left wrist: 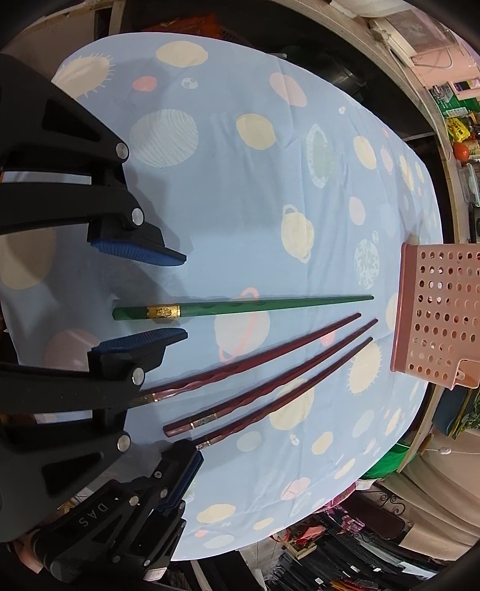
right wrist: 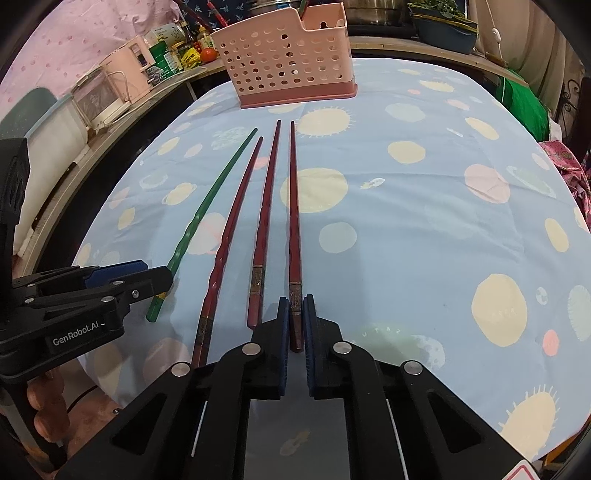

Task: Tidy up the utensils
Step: 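Move left tool to a green chopstick while right tool moves to a dark-red chopstick, then close left tool on the green chopstick while right tool closes on the dark-red one, then lift both held chopsticks up and carry them over the pink basket, then open both tools to drop the chopsticks into the pink basket, then move both tools down to the last two dark-red chopsticks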

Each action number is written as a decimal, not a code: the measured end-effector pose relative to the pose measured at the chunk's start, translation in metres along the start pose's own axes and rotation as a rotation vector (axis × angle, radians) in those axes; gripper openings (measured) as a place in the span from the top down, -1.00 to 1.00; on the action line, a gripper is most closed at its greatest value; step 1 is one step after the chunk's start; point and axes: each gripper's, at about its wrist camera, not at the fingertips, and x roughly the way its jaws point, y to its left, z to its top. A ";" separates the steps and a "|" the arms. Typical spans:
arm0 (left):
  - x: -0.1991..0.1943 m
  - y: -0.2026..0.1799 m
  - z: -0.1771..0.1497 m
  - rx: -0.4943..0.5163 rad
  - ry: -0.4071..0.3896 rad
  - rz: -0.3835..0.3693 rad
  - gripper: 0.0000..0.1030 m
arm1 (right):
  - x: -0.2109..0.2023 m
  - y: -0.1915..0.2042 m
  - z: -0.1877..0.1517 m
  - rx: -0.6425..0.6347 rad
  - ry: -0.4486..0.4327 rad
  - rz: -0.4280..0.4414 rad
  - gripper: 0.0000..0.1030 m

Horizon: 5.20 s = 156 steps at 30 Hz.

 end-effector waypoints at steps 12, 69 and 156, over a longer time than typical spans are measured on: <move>0.001 0.000 -0.004 0.003 0.001 -0.017 0.62 | 0.000 -0.001 0.000 0.000 0.000 0.000 0.86; -0.152 0.029 0.193 -0.078 -0.518 0.001 0.87 | -0.133 -0.041 0.189 0.110 -0.527 0.061 0.86; -0.131 0.022 0.209 -0.074 -0.547 0.145 0.33 | -0.081 -0.004 0.208 0.047 -0.438 0.071 0.55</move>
